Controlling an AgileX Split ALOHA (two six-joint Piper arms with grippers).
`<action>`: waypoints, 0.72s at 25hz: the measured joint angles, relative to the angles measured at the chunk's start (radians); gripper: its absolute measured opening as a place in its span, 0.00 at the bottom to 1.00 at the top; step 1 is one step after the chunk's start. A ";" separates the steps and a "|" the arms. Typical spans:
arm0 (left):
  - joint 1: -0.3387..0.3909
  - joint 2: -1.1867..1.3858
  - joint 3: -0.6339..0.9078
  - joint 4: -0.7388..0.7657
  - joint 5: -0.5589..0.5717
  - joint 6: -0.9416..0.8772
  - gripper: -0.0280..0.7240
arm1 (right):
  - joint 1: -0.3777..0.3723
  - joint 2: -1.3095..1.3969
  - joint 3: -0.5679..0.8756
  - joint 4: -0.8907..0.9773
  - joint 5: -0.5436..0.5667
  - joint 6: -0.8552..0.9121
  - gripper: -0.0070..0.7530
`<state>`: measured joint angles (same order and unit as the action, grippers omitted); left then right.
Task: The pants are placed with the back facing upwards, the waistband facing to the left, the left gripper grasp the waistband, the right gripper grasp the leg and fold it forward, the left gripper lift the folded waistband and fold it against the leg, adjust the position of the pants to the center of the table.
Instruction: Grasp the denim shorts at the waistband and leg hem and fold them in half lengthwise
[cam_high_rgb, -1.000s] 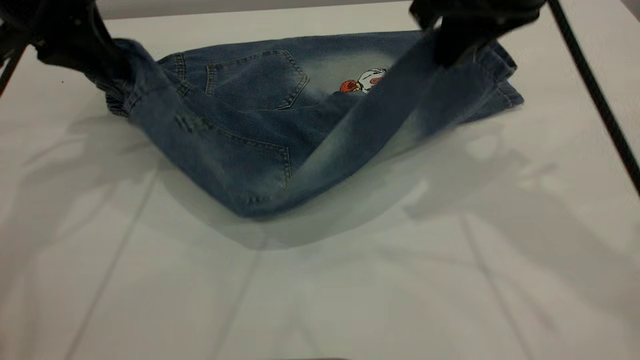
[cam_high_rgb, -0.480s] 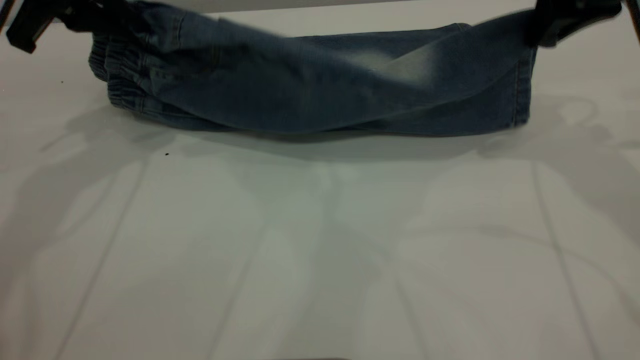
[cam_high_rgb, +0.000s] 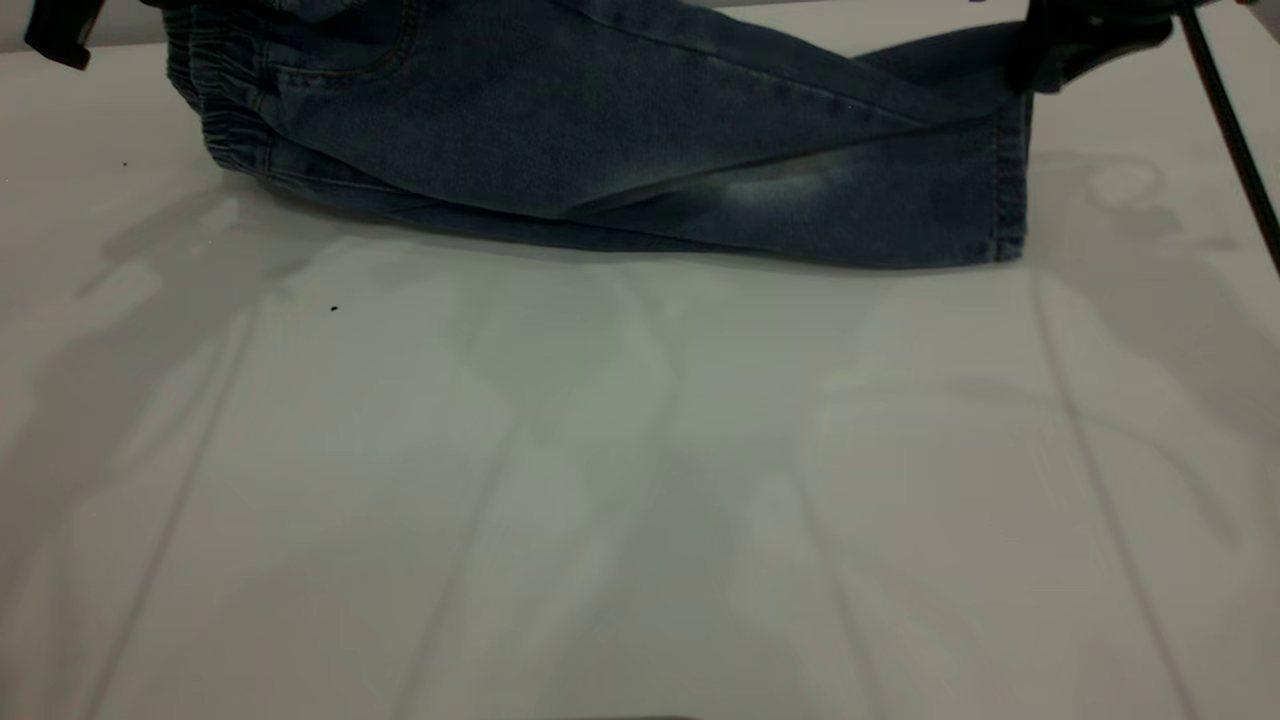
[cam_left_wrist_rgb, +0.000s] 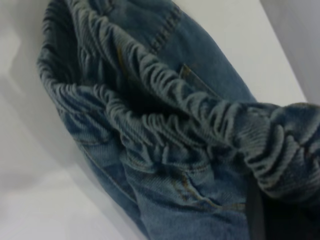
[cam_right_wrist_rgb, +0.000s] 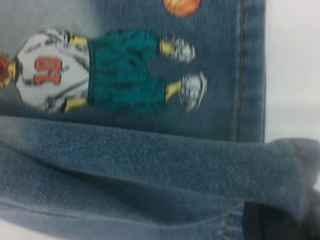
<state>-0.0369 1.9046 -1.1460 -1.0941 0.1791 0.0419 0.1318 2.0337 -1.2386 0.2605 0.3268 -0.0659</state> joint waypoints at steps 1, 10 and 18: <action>0.000 0.011 0.000 -0.022 -0.012 0.000 0.14 | 0.000 0.009 -0.017 0.003 0.000 0.000 0.06; 0.000 0.105 0.000 -0.173 -0.139 0.000 0.14 | 0.000 0.064 -0.114 0.024 -0.035 -0.002 0.06; 0.000 0.142 -0.019 -0.191 -0.213 0.000 0.14 | 0.000 0.120 -0.135 0.037 -0.153 -0.017 0.06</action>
<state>-0.0369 2.0466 -1.1652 -1.2855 -0.0336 0.0422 0.1318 2.1533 -1.3732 0.2977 0.1740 -0.0828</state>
